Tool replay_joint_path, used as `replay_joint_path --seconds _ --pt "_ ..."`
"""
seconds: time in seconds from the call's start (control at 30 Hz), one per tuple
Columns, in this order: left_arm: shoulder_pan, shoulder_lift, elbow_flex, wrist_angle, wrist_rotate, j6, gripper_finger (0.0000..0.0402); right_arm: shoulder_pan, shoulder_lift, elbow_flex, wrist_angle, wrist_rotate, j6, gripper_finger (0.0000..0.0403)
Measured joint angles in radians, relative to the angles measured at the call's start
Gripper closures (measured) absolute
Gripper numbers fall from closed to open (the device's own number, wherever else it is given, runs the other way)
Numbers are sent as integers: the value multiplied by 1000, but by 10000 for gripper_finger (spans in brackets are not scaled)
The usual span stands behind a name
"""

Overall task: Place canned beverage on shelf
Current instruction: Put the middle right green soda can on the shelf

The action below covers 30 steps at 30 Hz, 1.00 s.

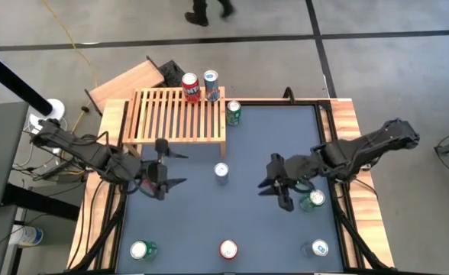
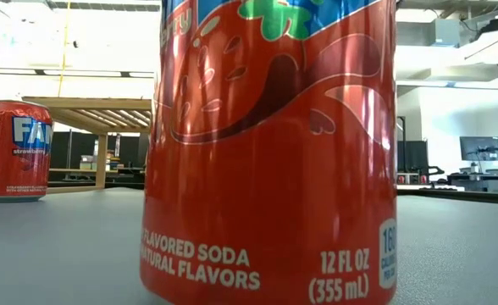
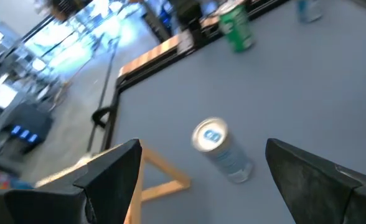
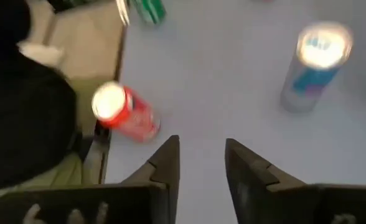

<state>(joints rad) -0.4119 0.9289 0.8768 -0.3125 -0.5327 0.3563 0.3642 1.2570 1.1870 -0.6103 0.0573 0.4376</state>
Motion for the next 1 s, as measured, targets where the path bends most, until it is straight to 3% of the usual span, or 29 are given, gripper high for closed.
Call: replay_joint_path --seconds 0.17,0.37,0.5,0.67,0.8,1.0 --pt "0 -15 0 37 84 51 70 81 121 155 -254 7 211 272" --pt "1 -13 0 82 137 100 70 132 290 397 -654 -100 423 269" --pt "1 -13 0 86 163 104 70 162 362 482 -861 -128 489 266" --pt "2 -13 0 85 163 103 70 183 385 480 -956 -171 530 249" --pt "19 -13 0 87 163 104 70 205 374 445 -957 -123 574 216" --pt "58 -13 0 88 196 95 70 229 258 296 -961 -122 751 156"
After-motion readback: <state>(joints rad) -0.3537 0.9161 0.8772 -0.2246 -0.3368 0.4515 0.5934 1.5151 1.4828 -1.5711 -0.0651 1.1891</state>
